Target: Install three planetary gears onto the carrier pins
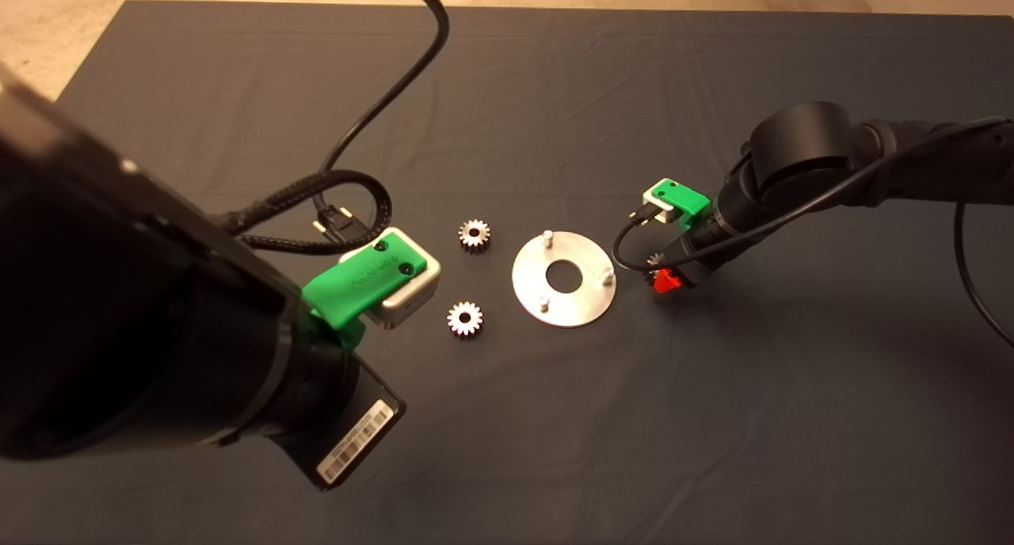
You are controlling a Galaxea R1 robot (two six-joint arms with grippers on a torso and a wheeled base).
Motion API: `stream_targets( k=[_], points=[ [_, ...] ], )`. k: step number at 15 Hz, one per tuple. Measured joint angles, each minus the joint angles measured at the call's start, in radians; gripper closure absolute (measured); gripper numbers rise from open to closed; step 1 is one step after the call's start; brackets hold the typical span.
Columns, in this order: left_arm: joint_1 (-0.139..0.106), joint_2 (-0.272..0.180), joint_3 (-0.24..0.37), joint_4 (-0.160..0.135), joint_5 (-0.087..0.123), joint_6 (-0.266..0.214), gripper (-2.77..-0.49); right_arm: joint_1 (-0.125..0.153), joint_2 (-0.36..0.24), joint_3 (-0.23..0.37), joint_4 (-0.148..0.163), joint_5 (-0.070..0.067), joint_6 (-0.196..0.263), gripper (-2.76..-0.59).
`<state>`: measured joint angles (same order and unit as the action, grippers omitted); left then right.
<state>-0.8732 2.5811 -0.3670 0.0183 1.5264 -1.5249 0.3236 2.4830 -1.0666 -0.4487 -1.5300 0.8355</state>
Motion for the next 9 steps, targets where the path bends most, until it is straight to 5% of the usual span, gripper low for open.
stream_targets(
  k=[9],
  points=[
    [0.000,-0.002,0.000,0.000,0.000,0.000,-1.46,-0.011,0.036,-0.052,-0.039,0.000,0.000,-1.98]
  ],
)
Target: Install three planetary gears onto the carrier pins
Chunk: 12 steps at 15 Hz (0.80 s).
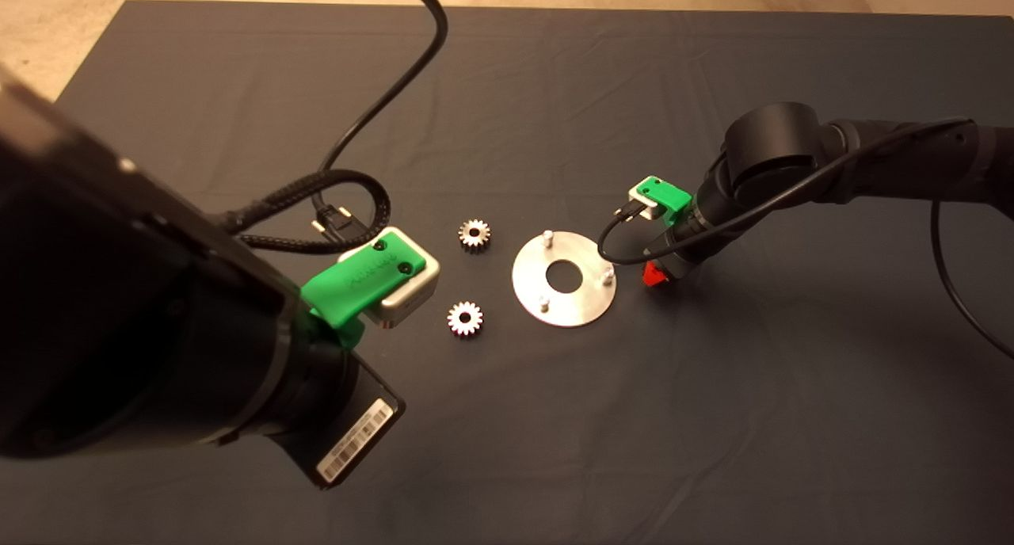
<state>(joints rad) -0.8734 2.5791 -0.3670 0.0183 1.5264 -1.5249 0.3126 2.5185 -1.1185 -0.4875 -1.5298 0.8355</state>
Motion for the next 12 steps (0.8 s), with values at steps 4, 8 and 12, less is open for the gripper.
stream_targets(
  k=[4,8,12],
  points=[
    [0.000,0.000,0.000,0.000,0.000,0.000,-1.46,-0.020,0.000,0.000,-0.012,0.000,0.000,-1.83],
    [0.000,0.000,0.000,0.000,0.000,0.000,-1.46,-0.022,0.000,0.000,-0.015,0.000,0.001,-1.71],
    [0.000,0.000,0.000,0.000,0.000,0.000,-1.46,-0.031,0.000,0.003,-0.017,0.000,0.001,-1.55]
  ],
)
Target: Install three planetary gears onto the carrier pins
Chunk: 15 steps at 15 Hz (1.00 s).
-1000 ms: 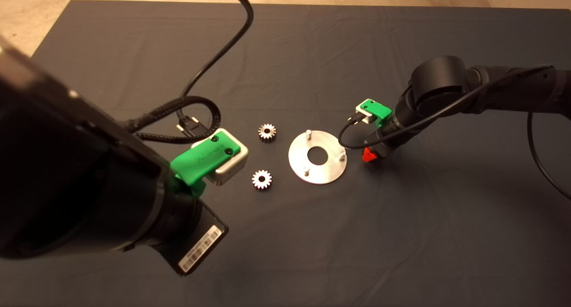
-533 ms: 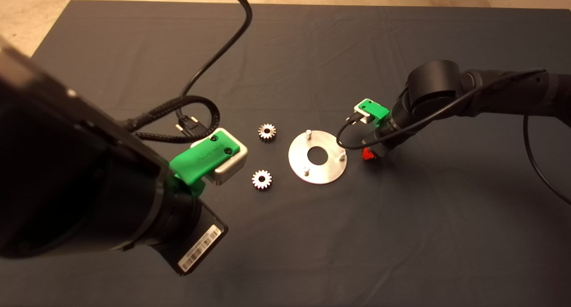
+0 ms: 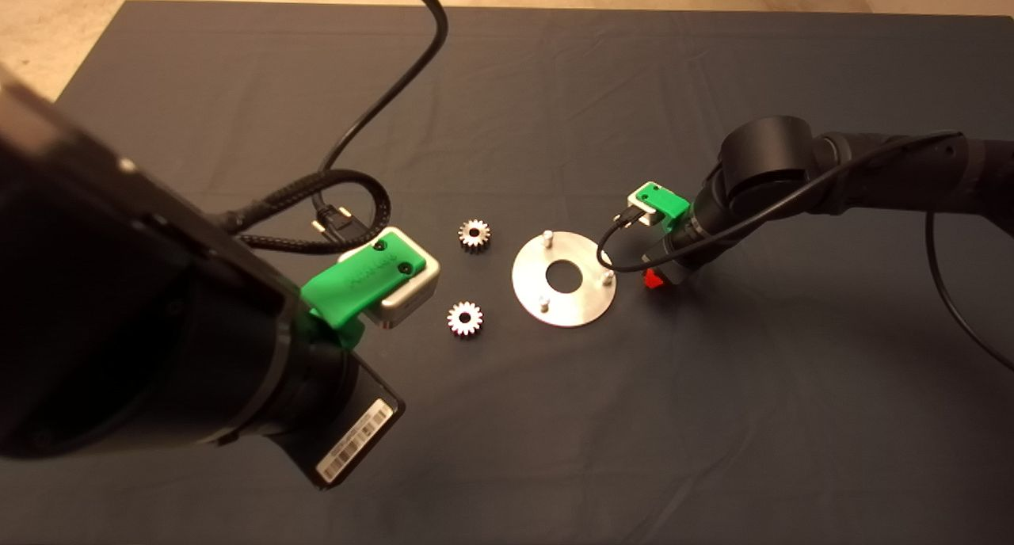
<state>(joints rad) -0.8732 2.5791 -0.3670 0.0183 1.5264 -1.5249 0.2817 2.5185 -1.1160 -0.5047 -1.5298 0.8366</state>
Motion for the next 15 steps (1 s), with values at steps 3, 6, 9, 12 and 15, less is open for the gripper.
stream_targets(
  k=[3,6,9,12,15],
  points=[
    [0.000,0.000,0.000,0.000,0.000,0.000,-1.46,-0.002,0.000,0.000,0.000,0.000,0.000,-1.44],
    [0.000,0.000,0.000,0.000,0.000,0.000,-1.46,-0.002,0.000,0.002,0.000,0.001,0.001,-1.31],
    [0.000,0.000,0.000,0.000,0.000,0.000,-1.46,-0.002,0.000,0.004,0.000,0.004,0.001,-1.18],
    [0.000,0.000,0.000,0.000,0.000,0.000,-1.46,-0.002,0.000,0.005,0.000,0.004,0.001,-1.12],
    [0.000,0.000,0.000,0.000,0.000,0.000,-1.46,-0.003,0.000,0.006,0.000,0.004,0.001,-1.10]
  ],
)
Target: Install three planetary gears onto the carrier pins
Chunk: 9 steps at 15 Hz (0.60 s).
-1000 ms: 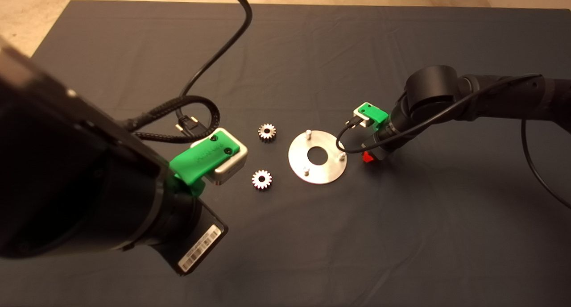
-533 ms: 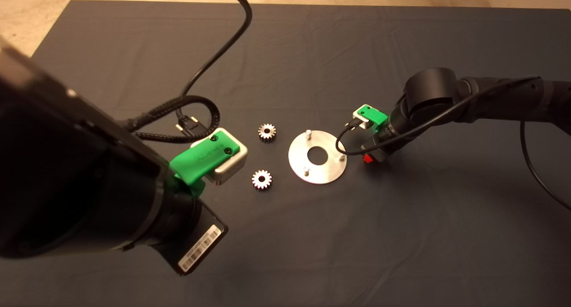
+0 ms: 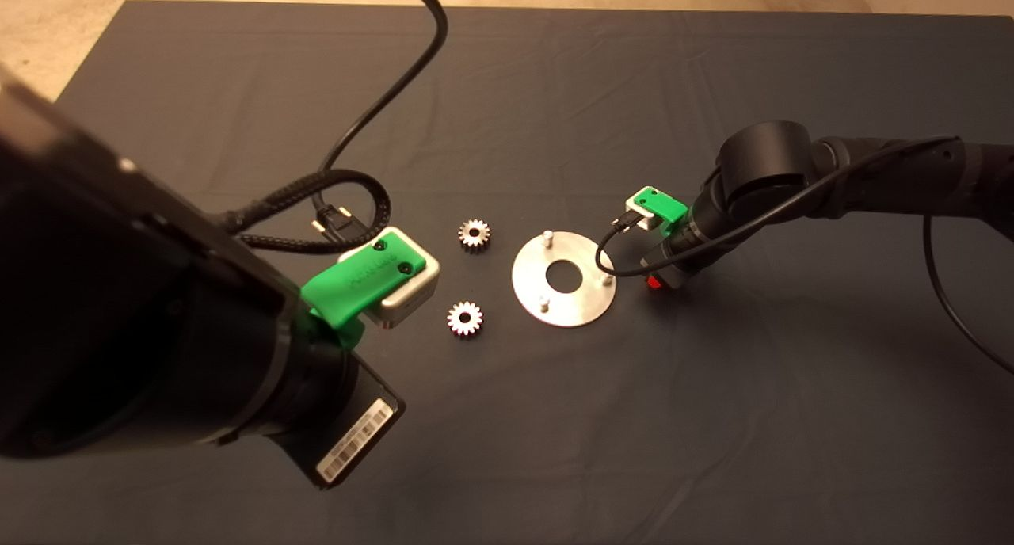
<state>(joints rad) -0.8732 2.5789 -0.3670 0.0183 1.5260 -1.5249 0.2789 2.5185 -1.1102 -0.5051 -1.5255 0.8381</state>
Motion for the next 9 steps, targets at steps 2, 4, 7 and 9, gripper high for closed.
stream_targets(
  k=[2,4,7,9],
  points=[
    [0.000,0.000,0.000,0.000,0.000,0.000,-1.46,-0.001,0.000,0.000,0.000,-0.001,0.000,-1.06],
    [0.000,0.000,0.000,0.000,0.000,0.000,-1.46,-0.001,0.000,0.001,0.000,-0.001,0.000,-1.05],
    [0.000,0.000,0.000,0.000,0.000,0.000,-1.46,-0.001,0.000,0.003,0.000,-0.002,0.000,-1.01],
    [0.000,0.000,0.000,0.000,0.000,0.000,-1.46,-0.002,0.000,0.006,0.000,-0.003,0.001,-1.01]
  ],
)
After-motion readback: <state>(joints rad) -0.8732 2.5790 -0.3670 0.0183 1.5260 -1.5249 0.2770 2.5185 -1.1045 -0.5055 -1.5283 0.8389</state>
